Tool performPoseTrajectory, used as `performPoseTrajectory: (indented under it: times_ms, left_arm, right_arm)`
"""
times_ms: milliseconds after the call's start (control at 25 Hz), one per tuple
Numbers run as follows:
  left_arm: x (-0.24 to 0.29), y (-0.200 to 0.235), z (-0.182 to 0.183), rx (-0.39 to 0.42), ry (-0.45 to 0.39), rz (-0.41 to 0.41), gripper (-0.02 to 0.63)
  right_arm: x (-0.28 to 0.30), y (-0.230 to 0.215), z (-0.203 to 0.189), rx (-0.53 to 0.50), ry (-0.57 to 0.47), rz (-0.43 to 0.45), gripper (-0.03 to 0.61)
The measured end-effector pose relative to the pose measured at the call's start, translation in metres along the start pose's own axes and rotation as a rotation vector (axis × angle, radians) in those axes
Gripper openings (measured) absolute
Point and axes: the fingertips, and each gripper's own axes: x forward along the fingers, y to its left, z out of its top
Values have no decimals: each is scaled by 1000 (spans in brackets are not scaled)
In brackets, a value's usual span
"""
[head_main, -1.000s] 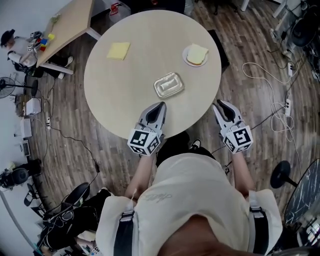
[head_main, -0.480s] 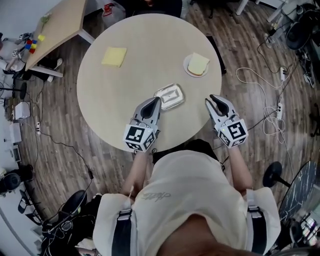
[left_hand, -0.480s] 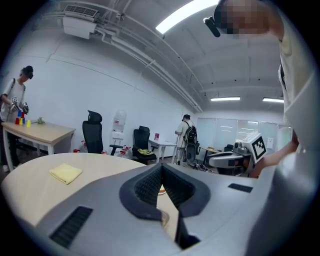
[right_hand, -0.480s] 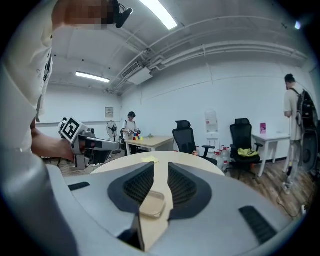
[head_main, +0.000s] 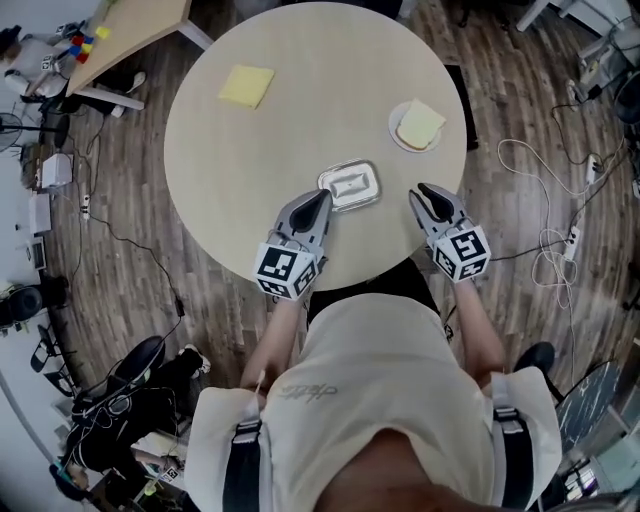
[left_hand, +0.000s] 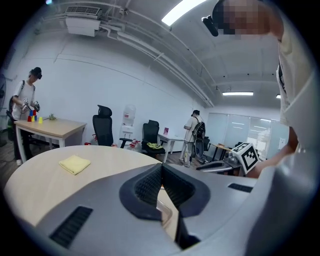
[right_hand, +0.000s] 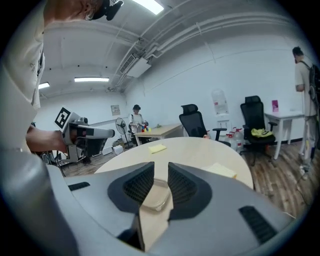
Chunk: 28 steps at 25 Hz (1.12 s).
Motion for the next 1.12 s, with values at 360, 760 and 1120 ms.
performPoseTrajectory:
  times_ms: [360,760,1120]
  left_arm:
    - [0,9,-12,-48,33,126,18]
    - [-2,9,-27,-64,69,176,18]
    - [-5,3,-38,-83,82,174,18]
  right_arm:
    - [46,3,-61,121,137,186,98]
    - [70,11,-114,276,241,274,101]
    - [87,13,-136,499,323,276,103]
